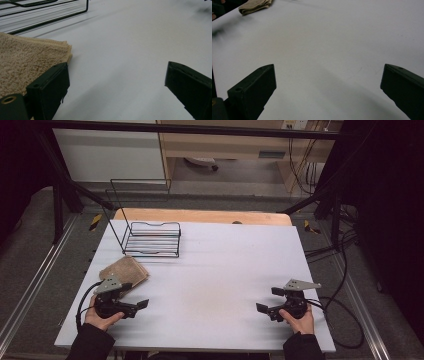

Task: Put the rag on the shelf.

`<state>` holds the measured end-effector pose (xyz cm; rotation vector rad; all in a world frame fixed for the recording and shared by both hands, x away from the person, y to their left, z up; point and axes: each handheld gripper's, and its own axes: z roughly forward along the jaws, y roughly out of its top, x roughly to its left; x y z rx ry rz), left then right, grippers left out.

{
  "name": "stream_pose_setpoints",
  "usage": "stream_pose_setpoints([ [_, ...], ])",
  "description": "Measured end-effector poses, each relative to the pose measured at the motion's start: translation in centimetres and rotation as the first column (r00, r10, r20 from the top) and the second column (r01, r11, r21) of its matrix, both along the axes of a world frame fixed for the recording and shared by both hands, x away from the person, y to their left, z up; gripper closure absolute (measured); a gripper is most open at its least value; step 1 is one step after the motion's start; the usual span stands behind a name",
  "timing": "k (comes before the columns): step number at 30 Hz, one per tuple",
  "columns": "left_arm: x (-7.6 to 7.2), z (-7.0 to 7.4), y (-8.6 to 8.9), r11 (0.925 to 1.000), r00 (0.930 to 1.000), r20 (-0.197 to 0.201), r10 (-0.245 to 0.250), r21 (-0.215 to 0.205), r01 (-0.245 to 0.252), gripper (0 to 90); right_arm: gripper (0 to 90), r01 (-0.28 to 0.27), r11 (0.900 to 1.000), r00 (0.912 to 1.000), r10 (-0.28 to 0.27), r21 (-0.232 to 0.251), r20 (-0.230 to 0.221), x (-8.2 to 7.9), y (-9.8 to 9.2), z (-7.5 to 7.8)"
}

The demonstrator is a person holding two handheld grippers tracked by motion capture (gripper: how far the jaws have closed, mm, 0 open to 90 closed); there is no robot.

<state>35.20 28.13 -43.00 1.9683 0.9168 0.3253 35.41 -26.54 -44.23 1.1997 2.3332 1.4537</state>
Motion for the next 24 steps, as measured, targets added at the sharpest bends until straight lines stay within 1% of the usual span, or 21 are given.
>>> stream_pose_setpoints([
  [10, -0.2, 0.3, 0.2, 1.0, 1.0, 0.001, 0.002, 0.005, -0.002, 6.1, 1.0, 0.0, 1.0, 1.0, 0.0, 0.002, -0.002, -0.1, 0.0, 0.0],
  [17, -0.2, 0.4, 0.9, 0.9996, 0.9997, -0.009, 0.022, 0.017, -0.021, 7.7, 1.2, 0.001, 1.0, 1.0, -0.001, 0.002, -0.009, -0.1, 0.1, 0.0],
  [22, -0.1, 0.6, 1.7, 0.9986, 0.9987, -0.015, 0.048, 0.021, -0.048, 9.3, 1.3, 0.0, 1.0, 1.0, 0.0, -0.003, -0.008, -0.1, 0.0, 0.0],
  [24, -0.1, 0.8, 2.3, 0.9974, 0.9974, -0.017, 0.07, 0.022, -0.069, 12.0, 1.4, 0.001, 1.0, 0.9999, -0.001, -0.011, -0.011, -0.1, 0.1, 0.0],
])
